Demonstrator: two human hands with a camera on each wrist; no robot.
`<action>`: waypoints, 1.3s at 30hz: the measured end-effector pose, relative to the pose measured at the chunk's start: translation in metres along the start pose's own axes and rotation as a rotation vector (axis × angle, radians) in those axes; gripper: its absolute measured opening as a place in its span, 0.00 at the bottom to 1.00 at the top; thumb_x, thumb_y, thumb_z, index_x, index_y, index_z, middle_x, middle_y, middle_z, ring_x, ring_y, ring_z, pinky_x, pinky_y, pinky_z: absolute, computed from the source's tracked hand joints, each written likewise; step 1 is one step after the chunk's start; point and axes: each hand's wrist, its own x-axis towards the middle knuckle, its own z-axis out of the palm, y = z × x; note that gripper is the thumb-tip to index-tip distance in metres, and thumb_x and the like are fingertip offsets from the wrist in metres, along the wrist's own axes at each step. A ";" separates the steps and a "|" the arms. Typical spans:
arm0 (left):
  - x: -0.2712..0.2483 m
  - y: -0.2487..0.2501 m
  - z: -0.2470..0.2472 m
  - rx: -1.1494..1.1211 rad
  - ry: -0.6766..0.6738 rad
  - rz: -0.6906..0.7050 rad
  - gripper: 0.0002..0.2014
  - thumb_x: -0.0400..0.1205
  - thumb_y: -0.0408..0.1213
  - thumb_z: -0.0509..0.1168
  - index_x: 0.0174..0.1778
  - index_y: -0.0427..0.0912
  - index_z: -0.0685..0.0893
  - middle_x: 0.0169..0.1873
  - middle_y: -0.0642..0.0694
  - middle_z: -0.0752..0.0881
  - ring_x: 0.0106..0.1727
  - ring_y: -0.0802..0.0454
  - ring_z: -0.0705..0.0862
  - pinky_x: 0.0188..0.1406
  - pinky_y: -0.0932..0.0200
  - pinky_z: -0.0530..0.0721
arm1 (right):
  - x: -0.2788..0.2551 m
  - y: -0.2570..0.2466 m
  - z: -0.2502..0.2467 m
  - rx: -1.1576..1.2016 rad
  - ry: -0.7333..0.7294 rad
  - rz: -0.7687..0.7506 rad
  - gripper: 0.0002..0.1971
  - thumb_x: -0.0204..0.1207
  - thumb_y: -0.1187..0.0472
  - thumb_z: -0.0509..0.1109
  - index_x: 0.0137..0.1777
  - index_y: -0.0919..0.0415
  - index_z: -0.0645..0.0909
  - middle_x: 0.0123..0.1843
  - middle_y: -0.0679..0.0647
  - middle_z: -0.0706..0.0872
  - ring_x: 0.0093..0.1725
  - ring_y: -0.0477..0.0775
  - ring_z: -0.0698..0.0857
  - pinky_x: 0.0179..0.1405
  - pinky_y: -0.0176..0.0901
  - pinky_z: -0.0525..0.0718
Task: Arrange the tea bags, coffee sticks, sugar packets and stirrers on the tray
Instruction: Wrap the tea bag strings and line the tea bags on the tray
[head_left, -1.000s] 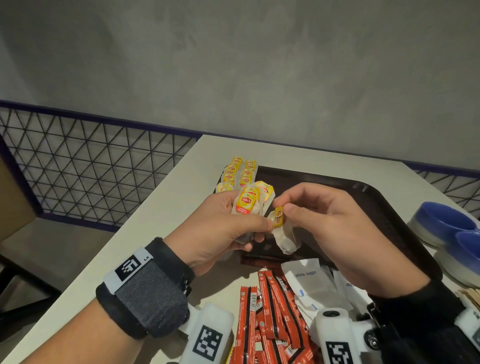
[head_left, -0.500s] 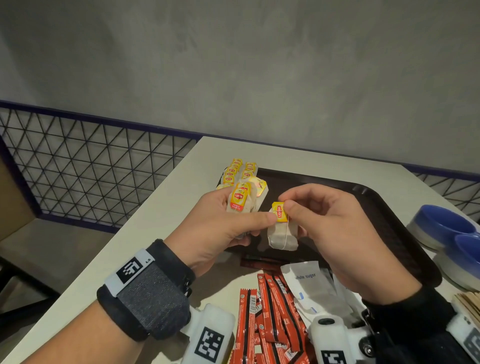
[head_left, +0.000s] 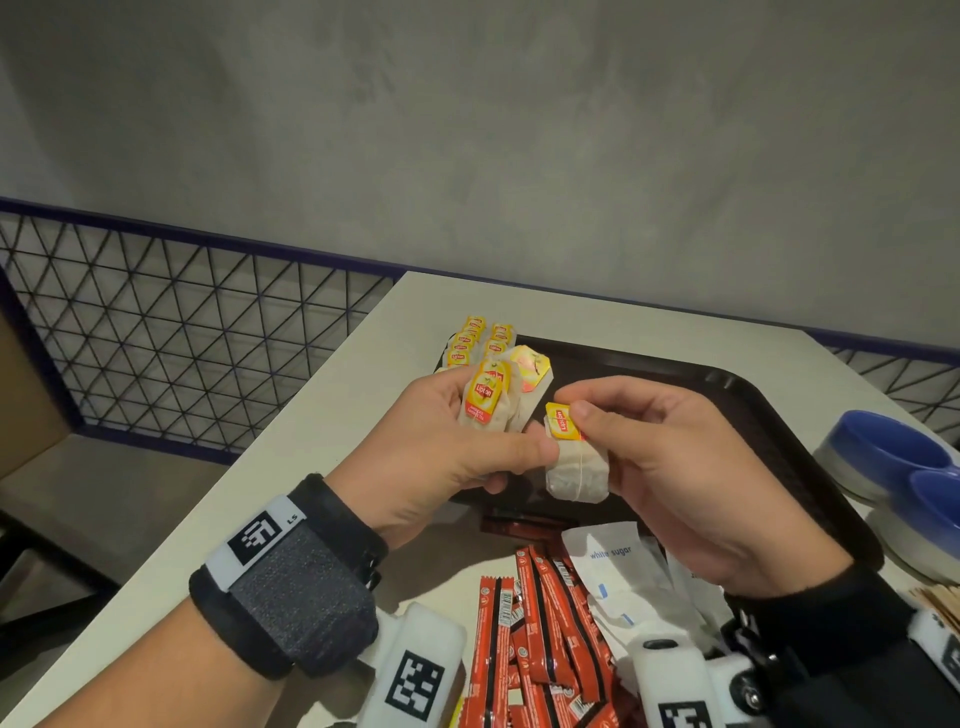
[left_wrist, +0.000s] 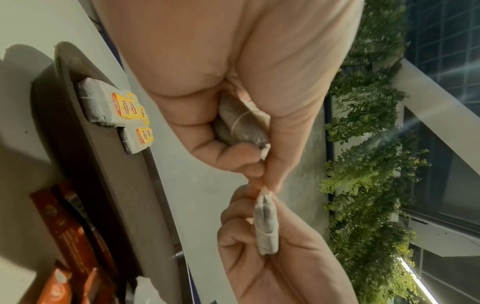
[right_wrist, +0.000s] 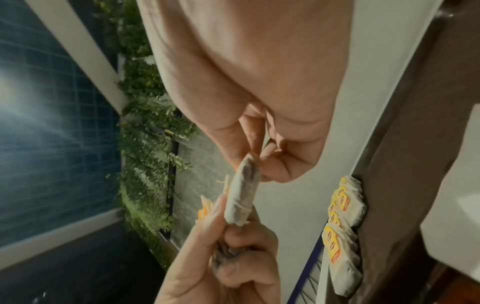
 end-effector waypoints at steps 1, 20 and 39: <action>0.000 0.000 -0.001 -0.012 -0.006 0.003 0.16 0.72 0.25 0.79 0.54 0.38 0.87 0.40 0.44 0.89 0.33 0.56 0.85 0.26 0.64 0.80 | 0.001 0.000 -0.001 0.044 -0.015 0.030 0.09 0.80 0.67 0.71 0.57 0.67 0.90 0.50 0.66 0.93 0.45 0.60 0.91 0.46 0.50 0.91; 0.001 -0.001 -0.002 -0.161 0.023 0.018 0.15 0.71 0.28 0.78 0.51 0.36 0.85 0.41 0.37 0.87 0.32 0.52 0.83 0.24 0.64 0.78 | 0.000 -0.003 -0.005 -0.036 -0.146 0.122 0.09 0.79 0.68 0.72 0.55 0.68 0.90 0.43 0.64 0.89 0.45 0.61 0.82 0.36 0.45 0.75; 0.002 -0.005 0.005 -0.158 0.043 -0.018 0.17 0.70 0.33 0.78 0.53 0.38 0.85 0.38 0.44 0.90 0.31 0.57 0.86 0.22 0.67 0.78 | -0.004 -0.001 0.001 -0.194 -0.041 -0.184 0.11 0.84 0.71 0.68 0.54 0.58 0.91 0.49 0.65 0.91 0.47 0.69 0.86 0.37 0.47 0.85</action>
